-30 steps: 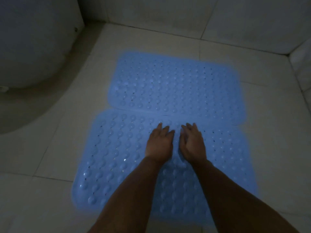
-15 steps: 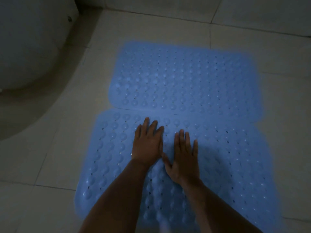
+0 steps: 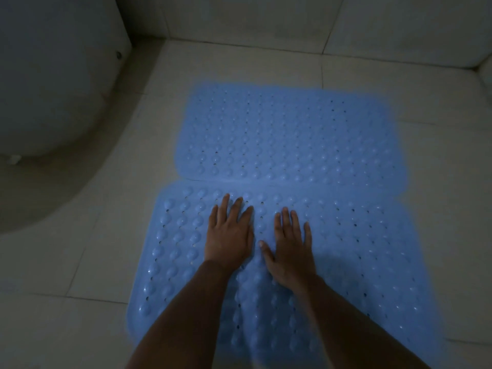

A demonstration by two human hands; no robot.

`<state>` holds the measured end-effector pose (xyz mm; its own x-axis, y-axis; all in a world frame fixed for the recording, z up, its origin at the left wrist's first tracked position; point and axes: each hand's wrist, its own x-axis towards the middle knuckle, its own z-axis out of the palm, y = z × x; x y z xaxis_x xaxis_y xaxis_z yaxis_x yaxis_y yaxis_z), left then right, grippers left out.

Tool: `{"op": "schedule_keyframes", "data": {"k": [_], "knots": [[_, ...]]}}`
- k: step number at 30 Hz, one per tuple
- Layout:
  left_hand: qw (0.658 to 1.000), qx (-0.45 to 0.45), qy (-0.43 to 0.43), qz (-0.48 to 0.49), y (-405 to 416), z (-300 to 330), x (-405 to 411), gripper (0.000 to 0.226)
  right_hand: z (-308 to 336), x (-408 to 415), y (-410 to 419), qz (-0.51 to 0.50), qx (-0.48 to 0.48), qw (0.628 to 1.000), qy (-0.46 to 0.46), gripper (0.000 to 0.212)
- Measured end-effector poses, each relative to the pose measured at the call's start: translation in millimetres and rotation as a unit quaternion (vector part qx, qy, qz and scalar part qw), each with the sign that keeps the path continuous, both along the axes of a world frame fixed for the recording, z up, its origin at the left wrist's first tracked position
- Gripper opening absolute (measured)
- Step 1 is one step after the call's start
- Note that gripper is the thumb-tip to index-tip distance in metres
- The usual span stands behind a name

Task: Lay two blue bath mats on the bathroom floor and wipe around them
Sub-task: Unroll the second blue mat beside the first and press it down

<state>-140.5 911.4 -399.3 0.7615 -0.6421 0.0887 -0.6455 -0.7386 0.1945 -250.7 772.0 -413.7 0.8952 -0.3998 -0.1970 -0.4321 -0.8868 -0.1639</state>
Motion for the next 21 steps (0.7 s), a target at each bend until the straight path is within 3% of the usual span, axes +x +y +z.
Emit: {"op": "schedule_keyframes", "data": {"k": [8, 11, 21], "knots": [[0.999, -0.001, 0.039, -0.009, -4.0, 5.3, -23.1, 0.052, 47.8, 25.4, -26.5, -0.048, 0.116, 0.99, -0.06, 0.053], [0.998, 0.012, 0.055, -0.028, -8.6, -4.4, -33.1, 0.054, 55.3, 29.8, -37.0, -0.07, 0.123, 0.984, -0.104, 0.037], [0.994, 0.075, 0.056, -0.049, -23.4, -22.0, -37.6, 0.08, 31.1, 33.3, -67.9, -0.038, 0.101, 0.976, -0.191, 0.026]]}}
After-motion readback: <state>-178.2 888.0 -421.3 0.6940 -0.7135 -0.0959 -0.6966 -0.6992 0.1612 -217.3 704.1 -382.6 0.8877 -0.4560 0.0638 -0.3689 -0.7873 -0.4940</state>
